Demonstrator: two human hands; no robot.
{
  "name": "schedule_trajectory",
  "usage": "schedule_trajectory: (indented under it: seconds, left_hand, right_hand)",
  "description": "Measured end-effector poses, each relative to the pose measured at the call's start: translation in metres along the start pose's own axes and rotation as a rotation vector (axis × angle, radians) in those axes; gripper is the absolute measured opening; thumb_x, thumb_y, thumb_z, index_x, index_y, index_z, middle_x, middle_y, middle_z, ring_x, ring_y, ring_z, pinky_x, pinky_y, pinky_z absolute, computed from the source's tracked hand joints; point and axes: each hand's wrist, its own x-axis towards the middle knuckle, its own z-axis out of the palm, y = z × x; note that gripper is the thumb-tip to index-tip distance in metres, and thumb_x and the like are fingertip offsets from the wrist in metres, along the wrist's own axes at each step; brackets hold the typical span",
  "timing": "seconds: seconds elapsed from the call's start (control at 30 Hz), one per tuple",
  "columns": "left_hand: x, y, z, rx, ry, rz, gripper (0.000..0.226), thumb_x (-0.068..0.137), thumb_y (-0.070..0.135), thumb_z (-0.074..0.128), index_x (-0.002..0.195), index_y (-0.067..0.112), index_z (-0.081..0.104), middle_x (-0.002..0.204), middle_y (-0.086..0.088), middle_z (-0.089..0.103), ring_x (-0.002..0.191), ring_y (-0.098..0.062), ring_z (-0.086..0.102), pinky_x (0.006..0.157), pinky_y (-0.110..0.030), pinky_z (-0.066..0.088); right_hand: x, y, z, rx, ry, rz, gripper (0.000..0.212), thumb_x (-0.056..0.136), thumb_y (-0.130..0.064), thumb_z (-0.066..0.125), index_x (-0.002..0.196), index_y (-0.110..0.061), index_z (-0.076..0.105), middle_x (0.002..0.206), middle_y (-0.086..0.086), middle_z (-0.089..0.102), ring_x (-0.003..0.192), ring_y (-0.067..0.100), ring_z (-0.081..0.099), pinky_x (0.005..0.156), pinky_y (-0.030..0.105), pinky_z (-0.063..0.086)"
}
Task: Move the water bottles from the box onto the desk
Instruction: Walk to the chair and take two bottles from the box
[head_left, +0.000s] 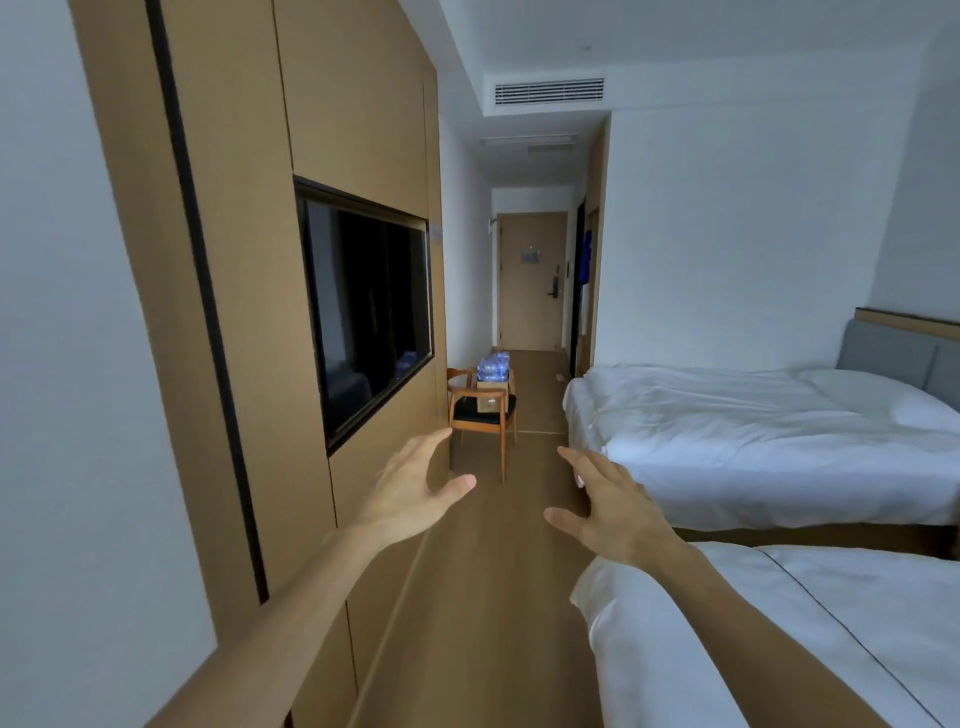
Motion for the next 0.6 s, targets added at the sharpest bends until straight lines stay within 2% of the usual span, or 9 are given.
schedule_trajectory:
  seconds: [0.43,0.6]
  left_hand:
    - [0.272,-0.052,0.086,0.009,0.001,0.048,0.074,0.086,0.061,0.056,0.148,0.04,0.023,0.154,0.018,0.025,0.141,-0.01,0.028,0.109,-0.04,0.031]
    - [0.382,-0.059,0.118,0.029,0.008,0.015,0.074,0.087,0.059,0.057,0.149,0.038,0.023,0.155,0.015,0.026,0.141,-0.012,0.029,0.109,-0.042,0.032]
  right_hand:
    - [0.263,0.115,0.047,-0.011,0.026,-0.015,0.079,0.086,-0.063,0.054,0.15,-0.04,0.014,0.157,-0.011,0.019,0.144,0.022,0.021,0.116,0.05,0.025]
    - [0.375,0.163,0.054,-0.004,0.021,-0.03,0.082,0.085,-0.062,0.056,0.15,-0.04,0.012,0.158,-0.01,0.018,0.145,0.021,0.019,0.116,0.048,0.026]
